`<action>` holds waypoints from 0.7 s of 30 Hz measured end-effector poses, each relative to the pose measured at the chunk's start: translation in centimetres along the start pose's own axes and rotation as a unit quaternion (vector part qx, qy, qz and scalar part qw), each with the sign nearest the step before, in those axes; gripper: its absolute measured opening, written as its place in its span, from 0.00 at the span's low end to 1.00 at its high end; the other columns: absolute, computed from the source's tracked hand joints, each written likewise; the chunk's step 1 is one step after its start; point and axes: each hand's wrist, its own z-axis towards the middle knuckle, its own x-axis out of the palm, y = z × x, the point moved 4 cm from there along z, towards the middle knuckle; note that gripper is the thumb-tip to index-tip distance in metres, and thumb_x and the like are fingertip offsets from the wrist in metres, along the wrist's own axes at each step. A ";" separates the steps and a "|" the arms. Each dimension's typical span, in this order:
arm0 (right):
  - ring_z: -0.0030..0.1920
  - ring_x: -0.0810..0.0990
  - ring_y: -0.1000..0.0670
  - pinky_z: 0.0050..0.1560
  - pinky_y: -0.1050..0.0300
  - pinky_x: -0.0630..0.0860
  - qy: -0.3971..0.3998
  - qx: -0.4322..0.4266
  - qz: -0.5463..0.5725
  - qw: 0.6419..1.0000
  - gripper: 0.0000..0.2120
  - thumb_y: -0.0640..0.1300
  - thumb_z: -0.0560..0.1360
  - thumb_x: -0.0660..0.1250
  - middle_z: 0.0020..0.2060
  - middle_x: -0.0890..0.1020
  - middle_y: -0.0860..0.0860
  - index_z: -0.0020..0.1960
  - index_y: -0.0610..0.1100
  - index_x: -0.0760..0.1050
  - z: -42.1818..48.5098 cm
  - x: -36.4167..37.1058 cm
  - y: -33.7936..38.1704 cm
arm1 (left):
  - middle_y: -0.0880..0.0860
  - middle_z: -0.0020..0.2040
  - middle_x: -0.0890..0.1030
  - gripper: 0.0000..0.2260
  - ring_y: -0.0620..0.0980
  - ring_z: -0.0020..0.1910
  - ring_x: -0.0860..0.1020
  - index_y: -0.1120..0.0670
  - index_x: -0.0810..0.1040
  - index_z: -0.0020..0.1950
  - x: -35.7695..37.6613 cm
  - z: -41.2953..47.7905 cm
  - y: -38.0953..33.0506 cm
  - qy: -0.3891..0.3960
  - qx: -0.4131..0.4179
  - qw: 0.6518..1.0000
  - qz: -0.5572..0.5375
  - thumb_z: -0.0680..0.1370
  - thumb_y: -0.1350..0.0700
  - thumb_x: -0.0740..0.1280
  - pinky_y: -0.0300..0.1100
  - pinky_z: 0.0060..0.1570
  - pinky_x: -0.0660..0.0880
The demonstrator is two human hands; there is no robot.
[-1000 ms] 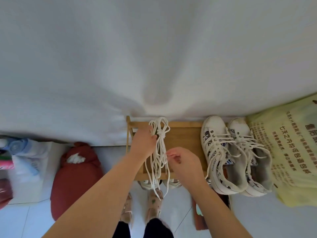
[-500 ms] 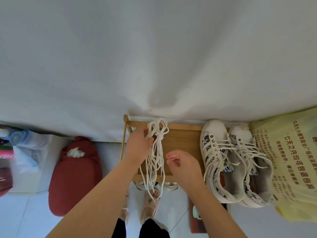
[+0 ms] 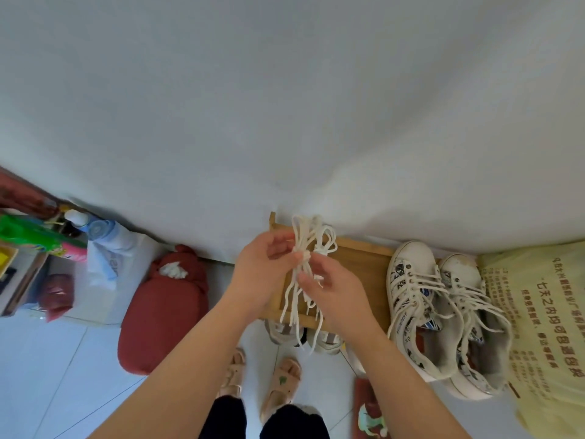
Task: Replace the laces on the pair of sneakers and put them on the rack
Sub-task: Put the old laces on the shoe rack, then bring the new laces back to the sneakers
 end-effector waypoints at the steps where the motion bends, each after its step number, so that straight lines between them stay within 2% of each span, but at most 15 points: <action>1: 0.49 0.77 0.64 0.50 0.65 0.74 0.006 -0.004 0.018 1.000 0.12 0.52 0.74 0.65 0.47 0.79 0.66 0.57 0.60 0.73 -0.2 0.2 0.5 | 0.51 0.50 0.82 0.13 0.48 0.53 0.79 0.46 0.77 0.48 -0.1 -0.5 -0.3 0.004 -0.007 1.000 -0.015 0.72 0.63 0.70 0.49 0.58 0.75; 3: 0.45 0.78 0.64 0.45 0.69 0.72 0.003 -0.003 0.045 0.999 0.08 0.51 0.75 0.65 0.44 0.81 0.64 0.53 0.60 0.75 -0.6 0.2 1.2 | 0.55 0.51 0.82 0.13 0.52 0.54 0.79 0.49 0.77 0.50 -0.3 -1.3 -0.7 0.000 -0.016 0.999 -0.050 0.72 0.65 0.69 0.52 0.59 0.74; 5: 0.40 0.77 0.62 0.40 0.70 0.71 0.008 -0.002 0.045 0.999 0.03 0.50 0.75 0.65 0.40 0.81 0.59 0.49 0.55 0.76 -1.0 0.2 1.7 | 0.56 0.51 0.82 0.12 0.53 0.54 0.79 0.50 0.77 0.50 -0.7 -2.1 -1.2 -0.003 -0.017 0.997 -0.071 0.72 0.65 0.68 0.49 0.57 0.75; 8: 0.28 0.69 0.60 0.30 0.70 0.65 0.032 -0.024 0.011 0.999 0.10 0.48 0.77 0.63 0.28 0.73 0.55 0.39 0.45 0.74 -1.7 0.7 2.7 | 0.57 0.52 0.81 0.13 0.54 0.55 0.79 0.51 0.77 0.51 -1.3 -3.5 -1.7 -0.008 -0.014 0.996 -0.093 0.73 0.67 0.67 0.47 0.56 0.76; 10: 0.27 0.70 0.60 0.30 0.68 0.67 0.048 -0.022 0.027 0.998 0.12 0.48 0.77 0.63 0.27 0.75 0.53 0.36 0.46 0.73 -2.0 1.3 3.2 | 0.57 0.54 0.80 0.13 0.53 0.57 0.78 0.53 0.76 0.54 -1.8 -4.5 -1.9 -0.009 -0.009 0.995 -0.095 0.73 0.65 0.68 0.47 0.59 0.74; 12: 0.29 0.72 0.57 0.33 0.62 0.69 0.073 -0.029 0.024 0.997 0.14 0.51 0.77 0.62 0.29 0.78 0.50 0.36 0.44 0.75 -2.4 2.1 3.8 | 0.55 0.55 0.80 0.17 0.51 0.57 0.77 0.55 0.75 0.58 -2.4 -5.4 -2.1 -0.019 0.001 0.997 -0.069 0.71 0.64 0.70 0.45 0.59 0.74; 15: 0.27 0.70 0.58 0.32 0.60 0.67 0.117 -0.046 0.009 0.992 0.18 0.51 0.77 0.62 0.27 0.75 0.52 0.39 0.37 0.74 -2.9 3.9 4.7 | 0.56 0.52 0.81 0.17 0.50 0.53 0.79 0.58 0.76 0.59 -3.9 -6.9 -2.3 -0.056 0.005 0.997 -0.056 0.71 0.65 0.70 0.41 0.52 0.77; 19: 0.28 0.74 0.58 0.35 0.54 0.70 0.186 -0.059 0.019 0.981 0.17 0.51 0.77 0.62 0.29 0.77 0.51 0.40 0.38 0.73 -4.0 6.9 6.0 | 0.62 0.51 0.81 0.10 0.60 0.49 0.79 0.60 0.79 0.54 -6.9 -9.4 -1.6 -0.118 -0.007 0.987 -0.105 0.73 0.65 0.67 0.55 0.55 0.74; 21: 0.30 0.74 0.55 0.35 0.54 0.71 0.218 -0.081 -0.010 0.973 0.13 0.52 0.77 0.62 0.29 0.77 0.53 0.41 0.43 0.76 -4.7 8.5 6.5 | 0.64 0.51 0.80 0.09 0.61 0.49 0.79 0.60 0.78 0.54 -8.7 -10.9 -1.0 -0.158 -0.012 0.978 -0.137 0.74 0.65 0.67 0.55 0.54 0.76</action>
